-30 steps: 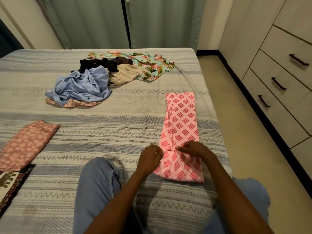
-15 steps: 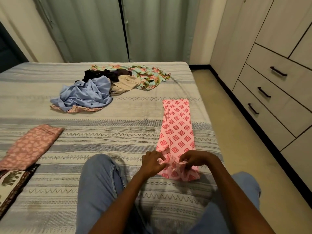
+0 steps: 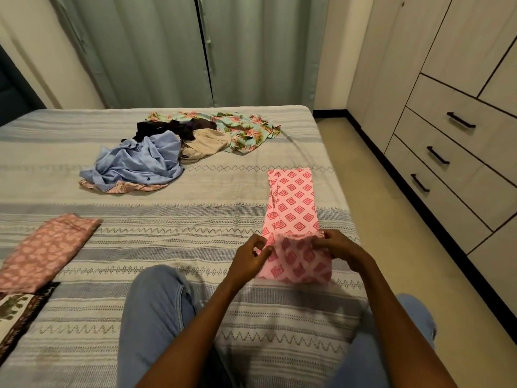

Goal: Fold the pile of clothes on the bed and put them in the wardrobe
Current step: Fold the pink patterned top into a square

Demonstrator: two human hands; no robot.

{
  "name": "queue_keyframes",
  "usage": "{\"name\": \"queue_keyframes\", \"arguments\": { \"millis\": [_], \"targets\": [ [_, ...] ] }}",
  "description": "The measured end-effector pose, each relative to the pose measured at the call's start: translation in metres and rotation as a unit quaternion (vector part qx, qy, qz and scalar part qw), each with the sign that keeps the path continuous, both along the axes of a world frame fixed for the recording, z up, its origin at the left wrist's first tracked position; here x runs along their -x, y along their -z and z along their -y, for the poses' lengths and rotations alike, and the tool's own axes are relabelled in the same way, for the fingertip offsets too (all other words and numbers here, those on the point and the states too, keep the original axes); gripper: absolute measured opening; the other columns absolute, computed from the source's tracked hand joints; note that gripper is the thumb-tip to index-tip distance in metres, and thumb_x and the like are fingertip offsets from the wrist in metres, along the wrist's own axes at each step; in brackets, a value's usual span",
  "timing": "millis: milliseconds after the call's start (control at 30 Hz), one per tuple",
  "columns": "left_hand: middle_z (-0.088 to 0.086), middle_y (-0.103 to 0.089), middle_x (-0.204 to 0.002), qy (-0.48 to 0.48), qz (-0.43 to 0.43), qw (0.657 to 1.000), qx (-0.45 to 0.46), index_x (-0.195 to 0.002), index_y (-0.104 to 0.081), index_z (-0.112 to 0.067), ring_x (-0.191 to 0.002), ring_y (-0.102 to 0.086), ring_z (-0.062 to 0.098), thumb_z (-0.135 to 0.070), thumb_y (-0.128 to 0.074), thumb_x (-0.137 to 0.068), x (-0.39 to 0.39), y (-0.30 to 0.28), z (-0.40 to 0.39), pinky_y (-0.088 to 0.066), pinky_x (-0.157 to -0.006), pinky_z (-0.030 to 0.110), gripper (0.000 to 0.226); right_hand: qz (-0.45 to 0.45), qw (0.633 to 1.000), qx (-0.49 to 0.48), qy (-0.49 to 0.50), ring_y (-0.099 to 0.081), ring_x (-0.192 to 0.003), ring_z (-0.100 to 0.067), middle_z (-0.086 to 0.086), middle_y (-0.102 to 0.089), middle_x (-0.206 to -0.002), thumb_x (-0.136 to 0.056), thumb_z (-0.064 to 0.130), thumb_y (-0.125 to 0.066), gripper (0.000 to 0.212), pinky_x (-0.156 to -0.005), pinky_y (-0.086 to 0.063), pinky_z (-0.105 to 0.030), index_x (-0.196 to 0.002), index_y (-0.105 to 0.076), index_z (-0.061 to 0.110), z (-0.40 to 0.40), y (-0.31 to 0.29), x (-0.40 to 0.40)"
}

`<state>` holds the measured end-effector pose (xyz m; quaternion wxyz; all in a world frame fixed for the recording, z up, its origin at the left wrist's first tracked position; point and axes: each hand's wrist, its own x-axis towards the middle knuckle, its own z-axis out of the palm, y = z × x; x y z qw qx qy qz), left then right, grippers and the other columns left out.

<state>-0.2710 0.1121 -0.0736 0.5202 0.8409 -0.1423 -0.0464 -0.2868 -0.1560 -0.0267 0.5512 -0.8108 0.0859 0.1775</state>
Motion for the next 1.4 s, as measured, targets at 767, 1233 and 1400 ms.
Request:
{"name": "queue_keyframes", "arguments": {
  "millis": [767, 1233, 1400],
  "targets": [
    [0.001, -0.07, -0.109, -0.106, -0.006, 0.979, -0.175, -0.121, -0.052, -0.029, -0.093, -0.067, 0.025, -0.046, -0.032, -0.104, -0.336, 0.017, 0.11, -0.055, -0.081, 0.045, 0.032, 0.133, 0.942, 0.232, 0.2, -0.064, -0.1, -0.037, -0.013, -0.068, -0.114, -0.105, 0.045, -0.038, 0.032, -0.077, -0.046, -0.04, -0.127, -0.051, 0.027, 0.037, 0.066, -0.322],
    [0.006, -0.052, -0.133, -0.121, 0.02, 0.959, -0.255, -0.131, -0.044, -0.021, -0.102, -0.063, 0.033, -0.054, -0.038, -0.102, -0.393, 0.072, 0.13, -0.052, -0.082, 0.046, 0.044, 0.139, 0.896, 0.383, 0.176, -0.058, -0.109, -0.036, -0.009, -0.052, -0.132, -0.102, 0.057, -0.028, 0.052, -0.087, -0.048, -0.048, -0.135, -0.045, 0.02, 0.058, 0.112, -0.371],
    [0.007, -0.049, -0.138, -0.12, 0.018, 0.963, -0.242, -0.138, -0.042, -0.019, -0.118, -0.055, 0.029, -0.05, -0.047, -0.099, -0.365, 0.055, 0.119, -0.049, -0.087, 0.046, 0.05, 0.164, 0.905, 0.343, 0.19, -0.05, -0.119, -0.032, -0.012, -0.047, -0.138, -0.1, 0.051, -0.043, 0.056, -0.094, -0.047, -0.046, -0.146, -0.039, 0.018, 0.053, 0.115, -0.341]
  ]
}}
